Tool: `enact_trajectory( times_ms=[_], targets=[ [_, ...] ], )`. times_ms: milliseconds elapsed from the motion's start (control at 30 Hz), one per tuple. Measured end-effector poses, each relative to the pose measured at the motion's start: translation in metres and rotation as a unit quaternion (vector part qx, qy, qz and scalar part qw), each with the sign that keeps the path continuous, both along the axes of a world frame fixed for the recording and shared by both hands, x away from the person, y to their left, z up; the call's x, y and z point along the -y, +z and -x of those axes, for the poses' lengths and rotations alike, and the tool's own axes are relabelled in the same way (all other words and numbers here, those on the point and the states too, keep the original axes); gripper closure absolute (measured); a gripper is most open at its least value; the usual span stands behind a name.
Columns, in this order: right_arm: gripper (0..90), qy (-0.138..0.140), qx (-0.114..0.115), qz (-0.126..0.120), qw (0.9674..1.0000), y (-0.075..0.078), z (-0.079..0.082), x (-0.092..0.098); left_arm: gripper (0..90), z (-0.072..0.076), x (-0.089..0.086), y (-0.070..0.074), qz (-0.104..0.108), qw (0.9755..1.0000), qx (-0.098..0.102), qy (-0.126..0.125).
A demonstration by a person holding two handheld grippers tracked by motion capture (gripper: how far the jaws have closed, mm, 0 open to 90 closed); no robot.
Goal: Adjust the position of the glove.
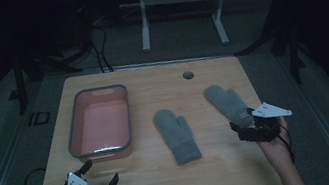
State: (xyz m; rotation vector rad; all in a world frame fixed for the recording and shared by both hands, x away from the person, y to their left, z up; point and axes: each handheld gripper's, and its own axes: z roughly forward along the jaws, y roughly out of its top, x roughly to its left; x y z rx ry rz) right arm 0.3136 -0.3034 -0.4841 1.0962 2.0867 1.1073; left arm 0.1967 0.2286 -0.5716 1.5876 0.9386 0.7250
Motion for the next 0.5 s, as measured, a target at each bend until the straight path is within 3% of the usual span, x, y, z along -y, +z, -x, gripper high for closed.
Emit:
enact_trajectory(
  times_ms=[33, 167, 233, 333, 433, 500],
  targets=[
    [15.3, 0.020, 0.000, -0.005, 0.9998, 0.004, -0.003, -0.010, 0.3, 0.000, 0.000, 0.000, 0.001, 1.0000, -0.001, 0.000],
    [15.3, 0.048, -0.003, -0.008, 0.9988, 0.008, -0.007, -0.027, 0.3, 0.000, 0.000, 0.000, 0.002, 1.0000, -0.001, -0.001],
    [15.3, 0.050, -0.001, -0.005, 0.9988, 0.009, -0.008, -0.031, 0.3, 0.000, 0.000, 0.000, 0.002, 1.0000, -0.001, -0.001],
    [16.5, 0.085, -0.015, -0.005, 0.9963, 0.010, -0.015, -0.053, 0.3, 0.001, 0.000, 0.001, 0.003, 1.0000, 0.000, -0.003],
    [15.9, 0.097, -0.021, -0.005, 0.9950, 0.010, -0.017, -0.064, 0.3, 0.001, 0.000, 0.001, 0.004, 1.0000, 0.000, -0.003],
    [14.6, 0.126, -0.027, -0.007, 0.9916, 0.008, -0.020, -0.079, 0.3, 0.001, 0.000, 0.001, 0.004, 1.0000, 0.000, -0.004]
  ],
)
